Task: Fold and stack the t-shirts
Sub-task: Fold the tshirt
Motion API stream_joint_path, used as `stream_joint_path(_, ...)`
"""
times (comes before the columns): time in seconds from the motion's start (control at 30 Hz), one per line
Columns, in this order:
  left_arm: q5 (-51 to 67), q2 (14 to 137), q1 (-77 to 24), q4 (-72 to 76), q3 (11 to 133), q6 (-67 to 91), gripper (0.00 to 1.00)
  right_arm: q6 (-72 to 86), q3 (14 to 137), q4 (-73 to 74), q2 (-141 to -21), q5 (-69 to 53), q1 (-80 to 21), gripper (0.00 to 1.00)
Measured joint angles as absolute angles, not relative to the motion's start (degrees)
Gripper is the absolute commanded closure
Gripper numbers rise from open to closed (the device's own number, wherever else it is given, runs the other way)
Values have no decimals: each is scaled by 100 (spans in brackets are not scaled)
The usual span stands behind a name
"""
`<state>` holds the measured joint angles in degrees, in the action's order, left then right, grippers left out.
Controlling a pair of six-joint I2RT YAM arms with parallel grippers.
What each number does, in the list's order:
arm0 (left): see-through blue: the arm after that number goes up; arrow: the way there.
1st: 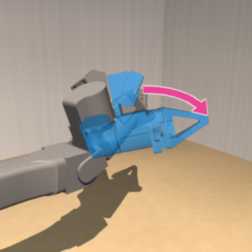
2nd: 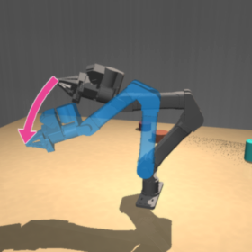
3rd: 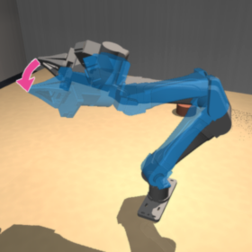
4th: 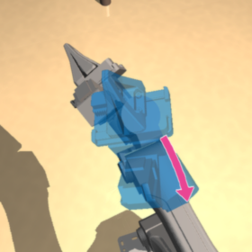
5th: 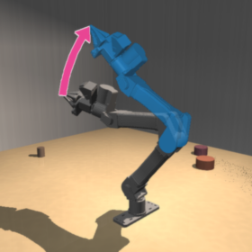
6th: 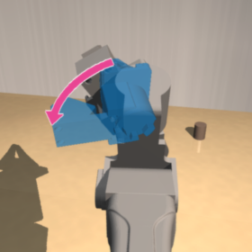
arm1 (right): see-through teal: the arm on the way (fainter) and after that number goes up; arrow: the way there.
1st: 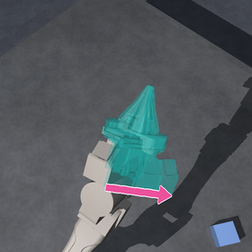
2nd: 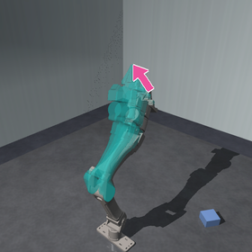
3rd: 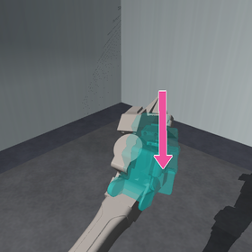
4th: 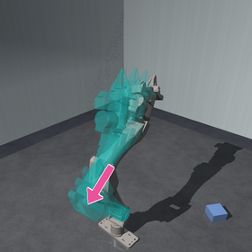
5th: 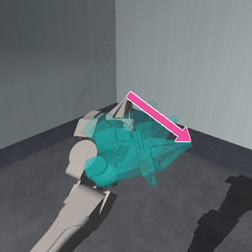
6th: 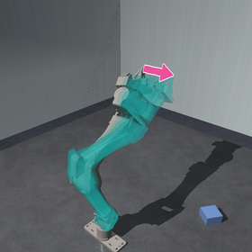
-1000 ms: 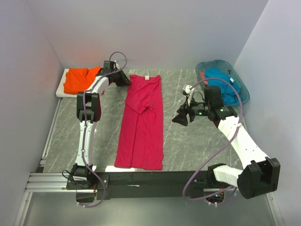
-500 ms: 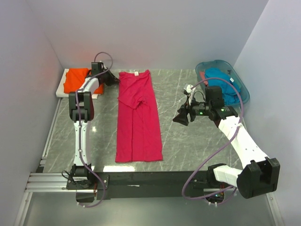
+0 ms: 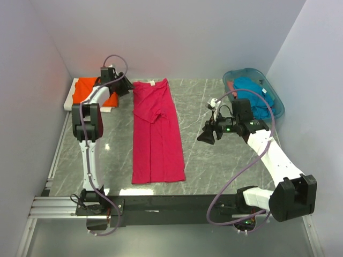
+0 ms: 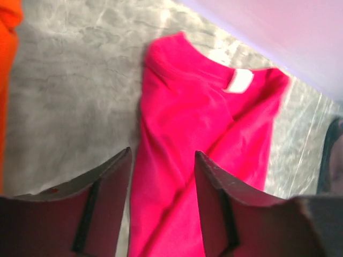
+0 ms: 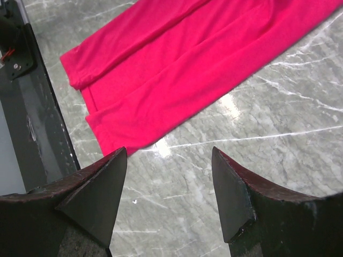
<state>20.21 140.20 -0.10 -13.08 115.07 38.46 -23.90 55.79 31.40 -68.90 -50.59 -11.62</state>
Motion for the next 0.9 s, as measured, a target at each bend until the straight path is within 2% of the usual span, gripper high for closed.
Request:
stream_joint_path(0.17, 1769, 12720, -10, -1127, 10508, 3286, 38, -2598, 5579, 3227, -6928, -5019, -1168, 28)
stream_joint_path(0.3, 1422, 10827, -27, -373, 8737, 2775, 26, -3065, 5572, 3435, -7022, -4871, -1326, 28)
stream_joint_path(0.37, 1219, 9891, -73, -97, 7985, 2536, 23, -3328, 5516, 3487, -7035, -4703, -1566, 27)
stream_joint_path(0.47, 1074, 8715, -139, 202, 7352, 2244, 14, -3642, 5343, 3492, -6967, -4298, -2132, 25)
stream_joint_path(0.5, 1068, 8455, -156, 270, 7247, 2169, 4, -3706, 5280, 3481, -6919, -4189, -2292, 24)
stream_joint_path(0.53, 1068, 8147, -167, 390, 7094, 2064, 1, -3767, 5199, 3422, -6831, -4032, -2495, 23)
stream_joint_path(0.57, 1063, 7913, -169, 467, 6938, 2025, 1, -3828, 5122, 3334, -6720, -3898, -2689, 15)
stream_joint_path(0.6, 1059, 7660, -169, 517, 6755, 2003, 1, -3861, 5041, 3229, -6600, -3771, -2851, 13)
stream_joint_path(0.67, 1033, 7231, -152, 572, 6340, 1964, 1, -3892, 4840, 2882, -6246, -3562, -3068, 13)
stream_joint_path(0.73, 1074, 7015, -117, 443, 6082, 1955, 7, -3839, 4794, 2635, -6049, -3461, -3100, 14)
stream_joint_path(0.77, 1142, 6995, -95, 311, 6042, 1946, 6, -3830, 4831, 2547, -6034, -3454, -3098, 15)
stream_joint_path(0.83, 1369, 7054, -49, -3, 6003, 1966, 3, -3859, 5148, 2720, -6274, -3610, -3098, 15)
stream_joint_path(0.9, 1658, 7091, 25, -91, 5793, 2099, 8, -3913, 5544, 2954, -6678, -3826, -3098, 15)
